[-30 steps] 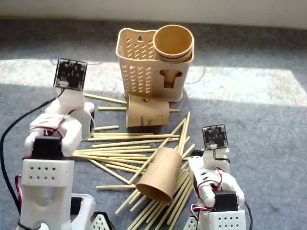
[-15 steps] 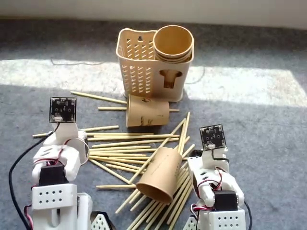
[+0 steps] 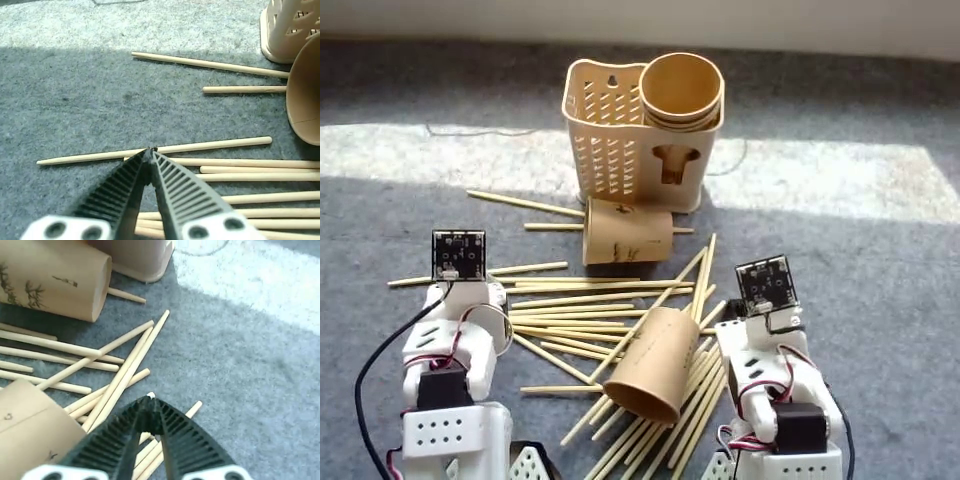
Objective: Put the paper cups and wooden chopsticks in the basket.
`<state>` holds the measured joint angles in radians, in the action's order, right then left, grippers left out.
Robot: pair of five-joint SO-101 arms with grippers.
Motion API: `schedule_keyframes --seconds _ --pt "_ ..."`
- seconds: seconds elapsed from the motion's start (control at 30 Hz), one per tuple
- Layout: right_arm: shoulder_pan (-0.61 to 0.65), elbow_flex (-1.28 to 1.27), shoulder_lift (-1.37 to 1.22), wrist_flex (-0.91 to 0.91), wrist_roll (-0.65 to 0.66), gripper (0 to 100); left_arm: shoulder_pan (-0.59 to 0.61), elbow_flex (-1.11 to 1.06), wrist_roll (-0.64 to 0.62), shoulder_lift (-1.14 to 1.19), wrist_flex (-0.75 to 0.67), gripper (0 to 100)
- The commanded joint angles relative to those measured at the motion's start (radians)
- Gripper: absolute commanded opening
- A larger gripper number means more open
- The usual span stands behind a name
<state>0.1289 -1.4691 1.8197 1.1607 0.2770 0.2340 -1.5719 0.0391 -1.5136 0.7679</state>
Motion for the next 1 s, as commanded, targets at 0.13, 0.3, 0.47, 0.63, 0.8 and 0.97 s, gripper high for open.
schedule_keyframes --seconds 0.13,0.3,0.47,0.63,0.8,0.97 --pt "0.047 0.219 -0.001 0.093 0.115 0.6 0.005 -0.031 0.009 -0.094 -0.025 1" --pt "0.127 0.271 -0.001 0.127 0.126 0.6 0.005 -0.058 0.009 -0.150 -0.021 1" --pt "0.196 0.278 -0.001 0.134 0.175 0.6 0.005 -0.076 0.009 -0.194 -0.020 1" --pt "0.255 0.386 -0.002 0.220 0.196 0.6 0.005 -0.077 0.009 -0.211 -0.020 1" --pt "0.318 0.536 -0.108 0.355 0.203 0.7 0.005 -0.077 0.009 -0.211 -0.020 1" --pt "0.363 0.661 -0.311 0.453 0.196 0.7 0.005 -0.077 0.009 -0.211 -0.020 1"
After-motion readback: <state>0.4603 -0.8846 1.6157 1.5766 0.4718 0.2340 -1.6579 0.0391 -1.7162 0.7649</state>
